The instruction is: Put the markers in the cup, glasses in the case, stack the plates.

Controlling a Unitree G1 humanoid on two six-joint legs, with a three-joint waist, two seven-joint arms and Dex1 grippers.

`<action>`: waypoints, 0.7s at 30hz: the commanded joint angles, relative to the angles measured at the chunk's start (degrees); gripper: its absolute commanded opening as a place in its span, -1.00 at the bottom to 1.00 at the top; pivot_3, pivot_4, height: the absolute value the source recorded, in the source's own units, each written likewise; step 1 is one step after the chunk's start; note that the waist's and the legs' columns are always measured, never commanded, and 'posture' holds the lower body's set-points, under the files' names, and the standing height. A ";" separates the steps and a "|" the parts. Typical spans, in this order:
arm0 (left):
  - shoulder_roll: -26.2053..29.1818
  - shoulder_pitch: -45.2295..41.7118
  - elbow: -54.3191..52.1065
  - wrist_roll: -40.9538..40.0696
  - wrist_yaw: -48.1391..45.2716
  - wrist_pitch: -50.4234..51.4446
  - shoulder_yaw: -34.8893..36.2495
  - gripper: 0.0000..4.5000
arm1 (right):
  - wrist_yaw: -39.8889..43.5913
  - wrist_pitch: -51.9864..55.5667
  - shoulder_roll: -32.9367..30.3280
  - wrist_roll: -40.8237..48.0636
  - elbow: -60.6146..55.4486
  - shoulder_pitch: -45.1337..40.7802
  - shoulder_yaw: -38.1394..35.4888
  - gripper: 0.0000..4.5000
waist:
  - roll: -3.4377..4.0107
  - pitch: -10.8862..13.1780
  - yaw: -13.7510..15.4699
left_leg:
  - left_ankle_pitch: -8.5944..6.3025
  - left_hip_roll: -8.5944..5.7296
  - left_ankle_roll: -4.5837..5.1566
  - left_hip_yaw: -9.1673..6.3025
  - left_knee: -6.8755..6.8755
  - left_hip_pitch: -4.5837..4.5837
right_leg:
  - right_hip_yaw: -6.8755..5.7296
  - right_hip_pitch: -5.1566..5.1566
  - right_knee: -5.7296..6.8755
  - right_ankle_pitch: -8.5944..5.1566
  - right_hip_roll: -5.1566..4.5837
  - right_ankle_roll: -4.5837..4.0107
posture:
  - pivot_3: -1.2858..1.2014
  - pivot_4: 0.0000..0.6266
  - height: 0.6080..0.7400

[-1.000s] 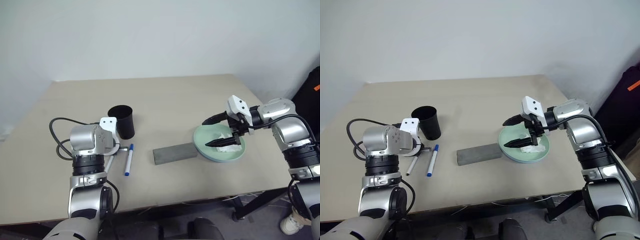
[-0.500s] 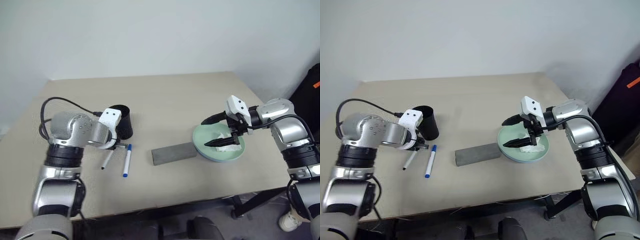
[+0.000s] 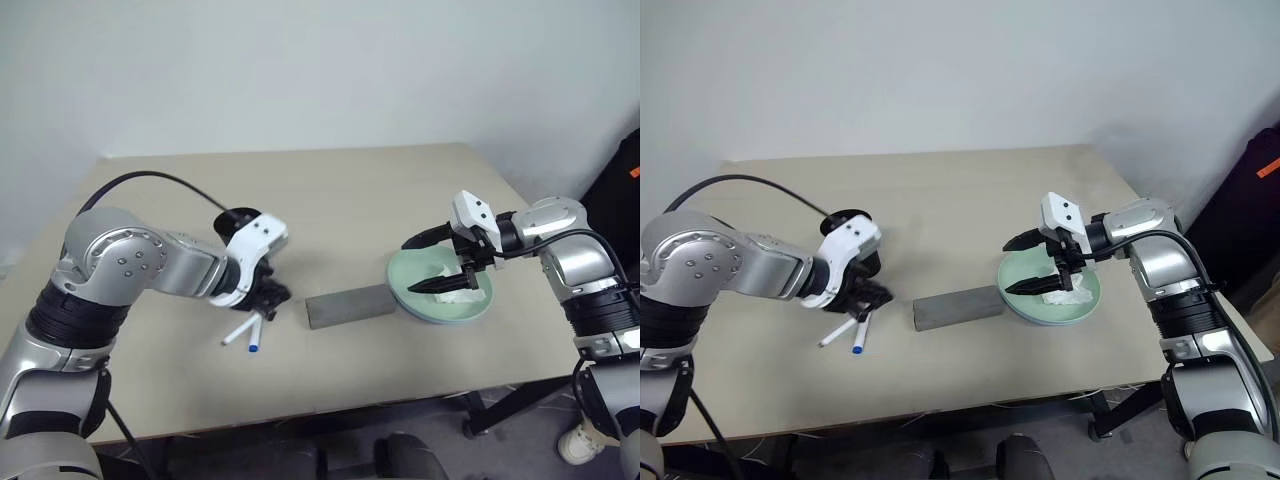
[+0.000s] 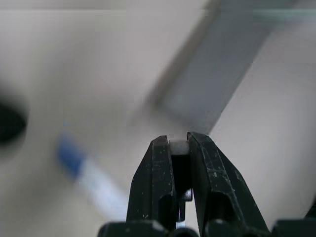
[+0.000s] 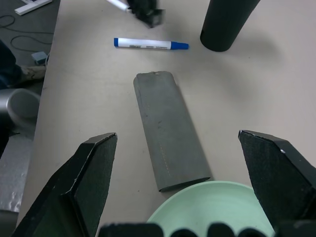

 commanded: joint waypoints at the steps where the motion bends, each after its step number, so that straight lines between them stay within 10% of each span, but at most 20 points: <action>1: -1.03 2.73 -1.98 13.67 -4.43 -17.21 3.40 -0.98 | -0.33 -0.14 0.04 0.37 -0.96 -1.72 -0.88 0.90 | 0.01 -0.01 -0.11 | 0.08 -0.11 -0.13 0.02 0.00 0.02 | 0.01 0.01 -0.01 0.01 0.03 -0.01 | 0.03 -1.00 0.98; 11: -10.43 3.10 12.51 43.85 -3.88 -55.55 9.12 -0.98 | -0.40 0.43 0.29 0.65 -1.38 -1.80 -0.83 0.90 | 0.01 -0.01 0.13 | 0.18 -0.09 0.23 -0.04 -0.05 0.02 | -0.01 0.08 -0.08 0.11 0.13 -0.14 | 0.03 -1.00 0.98; 21: -17.96 2.99 21.88 50.17 -6.37 -69.91 15.54 -0.98 | -0.37 0.96 0.63 0.95 -1.84 -1.92 -1.00 0.90 | 0.00 -0.02 0.16 | 0.19 0.17 0.55 0.12 -0.08 -0.13 | -0.04 0.16 -0.73 0.72 0.02 0.06 | 0.03 -1.00 0.98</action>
